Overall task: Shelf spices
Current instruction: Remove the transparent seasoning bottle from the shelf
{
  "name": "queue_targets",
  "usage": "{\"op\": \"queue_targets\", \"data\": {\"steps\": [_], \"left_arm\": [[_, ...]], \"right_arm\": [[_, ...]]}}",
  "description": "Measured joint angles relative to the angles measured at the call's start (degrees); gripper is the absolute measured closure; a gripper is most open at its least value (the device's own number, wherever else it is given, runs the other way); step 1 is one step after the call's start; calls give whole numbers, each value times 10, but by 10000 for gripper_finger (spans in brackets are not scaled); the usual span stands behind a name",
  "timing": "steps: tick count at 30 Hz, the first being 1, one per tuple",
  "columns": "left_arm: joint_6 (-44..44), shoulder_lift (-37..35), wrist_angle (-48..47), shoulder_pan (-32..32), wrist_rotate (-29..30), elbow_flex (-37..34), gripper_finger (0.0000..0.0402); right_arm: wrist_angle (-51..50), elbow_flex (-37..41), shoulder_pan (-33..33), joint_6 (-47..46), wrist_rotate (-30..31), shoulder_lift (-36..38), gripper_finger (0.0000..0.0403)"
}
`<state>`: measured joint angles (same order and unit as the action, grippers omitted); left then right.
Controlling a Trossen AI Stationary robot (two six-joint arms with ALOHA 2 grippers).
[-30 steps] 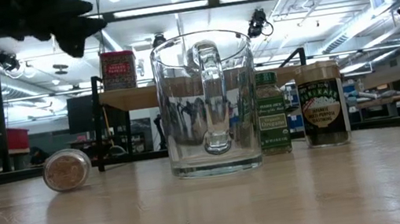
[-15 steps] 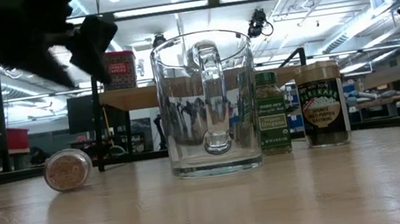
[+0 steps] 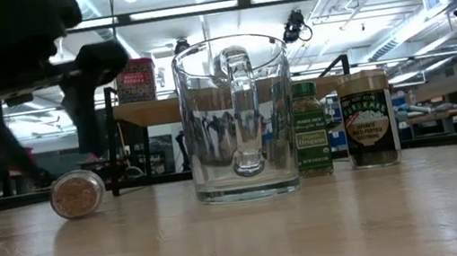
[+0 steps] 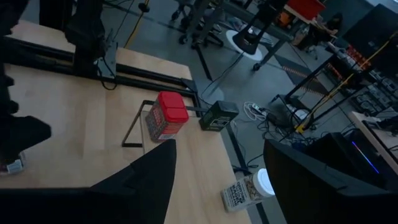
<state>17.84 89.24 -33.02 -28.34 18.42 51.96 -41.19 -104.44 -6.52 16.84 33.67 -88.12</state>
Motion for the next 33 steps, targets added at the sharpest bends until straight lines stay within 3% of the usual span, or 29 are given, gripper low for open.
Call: {"op": "queue_targets", "data": {"steps": [7, 20, 23, 28, 33], "left_arm": [[42, 28, 18, 2, 2, -4, 149], [26, 91, 12, 15, -12, -1, 151], [-6, 92, 10, 15, -3, 2, 165], [-60, 93, -9, 24, 4, 15, 229], [-104, 94, -16, 28, 10, 17, 229]], "right_arm": [[0, 0, 0, 0, 0, 0, 163], [-1, 0, -2, -1, -3, 0, 163], [-1, 0, -2, -2, -3, 0, 163], [0, 0, -2, -3, -3, 0, 163], [4, 0, -2, -3, -3, 0, 163]]}}
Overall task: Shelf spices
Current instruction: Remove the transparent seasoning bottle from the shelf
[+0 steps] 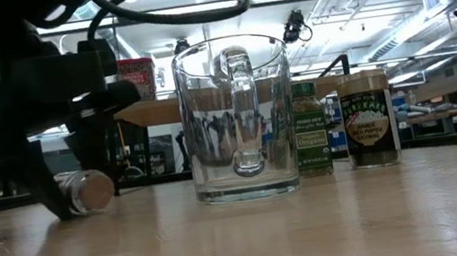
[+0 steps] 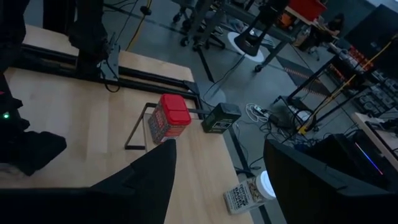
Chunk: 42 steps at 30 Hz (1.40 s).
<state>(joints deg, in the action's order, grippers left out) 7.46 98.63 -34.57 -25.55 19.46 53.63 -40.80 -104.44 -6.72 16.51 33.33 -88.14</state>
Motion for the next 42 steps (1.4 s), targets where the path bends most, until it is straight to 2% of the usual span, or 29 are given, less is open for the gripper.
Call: {"op": "queue_targets", "data": {"steps": [5, 10, 13, 17, 22, 26, 29, 33, 42], "left_arm": [[-47, -14, -2, 1, 23, -4, 229], [-83, -70, 36, 1, 94, -11, 229], [-111, -115, 71, 1, 131, -40, 229], [-152, -189, 196, 1, 183, -107, 229], [-194, -256, 434, 1, 220, -239, 229], [-227, -264, 649, -1, 234, -355, 229], [-232, -251, 773, -3, 243, -419, 229], [-251, -240, 811, -3, 255, -470, 229], [-265, -209, 813, -3, 257, -503, 229]], "right_arm": [[0, 0, 0, -4, 0, 0, 163], [5, 0, 0, -5, 0, 0, 163], [6, 0, -1, -5, 0, 0, 163], [10, 0, -4, -6, 1, 0, 163], [14, 0, -7, -6, 0, 0, 163], [14, 0, -7, -6, 1, 0, 163], [14, 0, -8, -5, 1, 0, 163], [15, 0, -8, -5, 0, 0, 163], [19, 0, -8, -5, 0, 0, 163]]}}
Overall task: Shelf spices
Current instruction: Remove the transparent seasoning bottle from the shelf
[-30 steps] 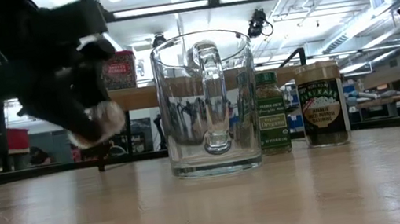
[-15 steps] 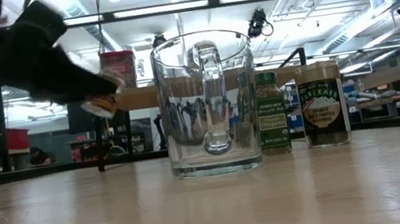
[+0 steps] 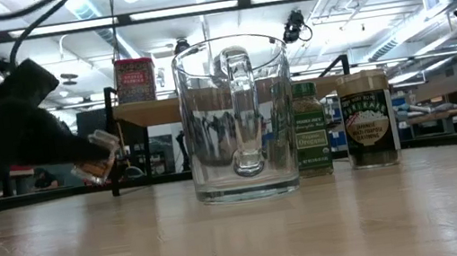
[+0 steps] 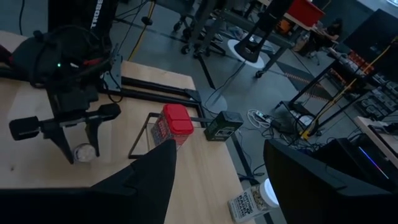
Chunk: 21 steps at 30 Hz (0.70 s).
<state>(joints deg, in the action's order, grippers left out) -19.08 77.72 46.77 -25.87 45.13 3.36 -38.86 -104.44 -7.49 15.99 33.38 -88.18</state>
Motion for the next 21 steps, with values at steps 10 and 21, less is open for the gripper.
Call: {"op": "queue_targets", "data": {"steps": [10, 21], "left_arm": [[-69, 107, 38, 0, 63, -2, 229], [-97, 183, 128, -1, 71, 0, 229]], "right_arm": [[4, 0, 0, 0, 0, 0, 163], [7, 4, 0, 2, 0, 0, 163]]}}
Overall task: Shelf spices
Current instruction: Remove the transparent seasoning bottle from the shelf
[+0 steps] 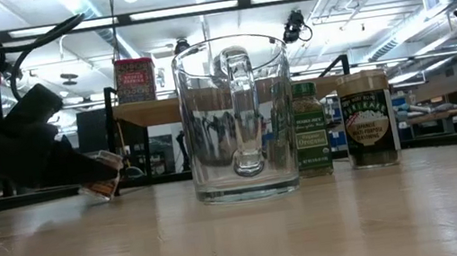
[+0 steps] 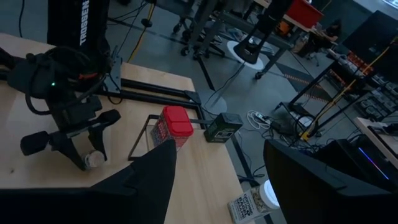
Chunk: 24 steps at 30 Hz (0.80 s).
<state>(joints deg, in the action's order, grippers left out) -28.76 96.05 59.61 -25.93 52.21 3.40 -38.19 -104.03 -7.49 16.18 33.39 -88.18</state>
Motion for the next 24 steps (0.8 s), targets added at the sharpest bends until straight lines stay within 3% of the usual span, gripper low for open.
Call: {"op": "queue_targets", "data": {"steps": [2, 6, 9, 24], "left_arm": [[1, 1, 9, 0, -6, 0, 219], [13, 4, 12, -1, -29, -2, 151], [13, 2, 20, 0, -40, -1, 124], [81, -9, 188, -1, -34, -3, 123]], "right_arm": [[-2, 4, 0, 0, 0, 0, 163], [2, 12, 0, 1, 0, 0, 163], [-1, 14, 0, 1, 0, 0, 163], [10, 14, 0, 13, 0, 0, 163]]}}
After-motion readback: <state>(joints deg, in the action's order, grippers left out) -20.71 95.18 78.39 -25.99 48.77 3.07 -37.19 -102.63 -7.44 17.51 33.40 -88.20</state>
